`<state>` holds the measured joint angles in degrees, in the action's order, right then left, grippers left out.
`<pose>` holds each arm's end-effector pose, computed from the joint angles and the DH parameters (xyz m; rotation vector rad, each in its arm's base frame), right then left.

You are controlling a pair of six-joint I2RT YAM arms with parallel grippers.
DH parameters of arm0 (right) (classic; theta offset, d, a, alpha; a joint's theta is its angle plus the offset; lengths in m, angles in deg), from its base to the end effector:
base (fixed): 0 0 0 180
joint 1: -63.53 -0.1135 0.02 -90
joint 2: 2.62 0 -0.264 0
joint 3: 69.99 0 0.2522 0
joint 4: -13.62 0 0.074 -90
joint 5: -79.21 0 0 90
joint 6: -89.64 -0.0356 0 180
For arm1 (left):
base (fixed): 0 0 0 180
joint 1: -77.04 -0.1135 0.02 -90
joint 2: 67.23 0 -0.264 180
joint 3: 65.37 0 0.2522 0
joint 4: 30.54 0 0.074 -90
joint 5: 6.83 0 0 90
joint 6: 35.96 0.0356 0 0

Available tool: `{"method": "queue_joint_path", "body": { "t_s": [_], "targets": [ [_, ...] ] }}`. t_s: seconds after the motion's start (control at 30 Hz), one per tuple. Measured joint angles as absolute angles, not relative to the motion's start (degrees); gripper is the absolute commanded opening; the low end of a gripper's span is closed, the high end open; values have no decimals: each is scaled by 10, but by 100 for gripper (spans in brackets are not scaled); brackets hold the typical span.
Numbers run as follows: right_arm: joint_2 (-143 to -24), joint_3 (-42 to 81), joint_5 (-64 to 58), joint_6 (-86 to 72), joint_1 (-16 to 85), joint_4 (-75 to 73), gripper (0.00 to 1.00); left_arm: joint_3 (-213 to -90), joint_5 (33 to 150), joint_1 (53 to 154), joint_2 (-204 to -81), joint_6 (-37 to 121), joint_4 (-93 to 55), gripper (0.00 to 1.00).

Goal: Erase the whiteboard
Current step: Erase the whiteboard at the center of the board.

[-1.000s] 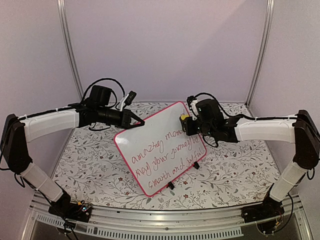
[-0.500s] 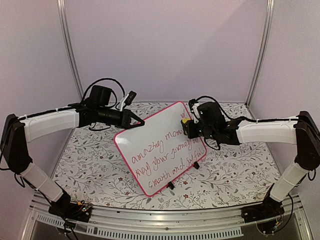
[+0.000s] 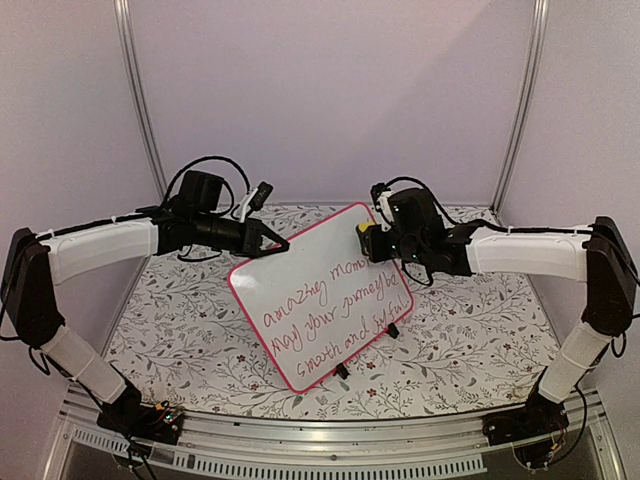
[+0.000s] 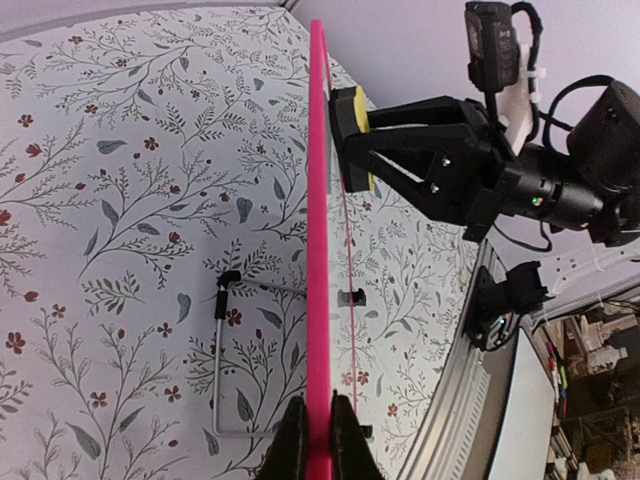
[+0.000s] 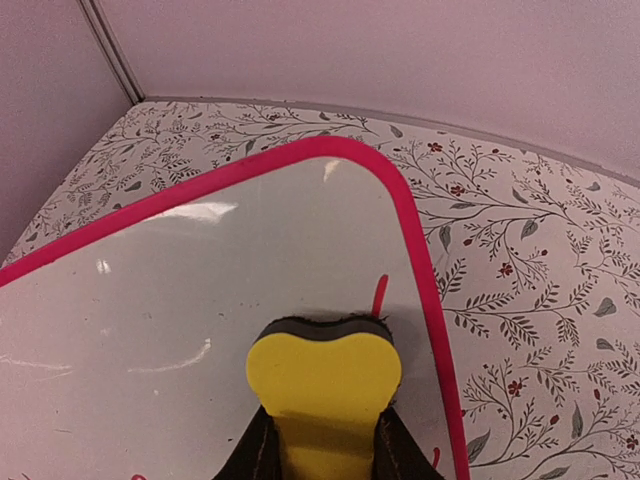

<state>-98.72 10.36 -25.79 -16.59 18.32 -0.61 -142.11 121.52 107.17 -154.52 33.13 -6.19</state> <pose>0.2775 0.2665 0.2534 -0.3692 2.0641 0.3803 0.2821 -0.1893 0.2727 0.5898 2.2179 -1.2162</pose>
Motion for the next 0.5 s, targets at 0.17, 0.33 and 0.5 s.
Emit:
{"method": "queue_joint_path", "body": {
  "t_s": [0.17, 0.33, 0.5],
  "targets": [
    [-991, 111, -261, -159, 184, -10, 26, -1421, 1215, 1072, -1545, 331, -62, 0],
    [-990, 106, -261, -158, 184, -7, 25, -1421, 1215, 1072, -1545, 331, -62, 0],
    [-976, 71, -262, -162, 187, 4, 25, -1421, 1215, 1072, -1545, 331, -62, 0]
  ]
}}
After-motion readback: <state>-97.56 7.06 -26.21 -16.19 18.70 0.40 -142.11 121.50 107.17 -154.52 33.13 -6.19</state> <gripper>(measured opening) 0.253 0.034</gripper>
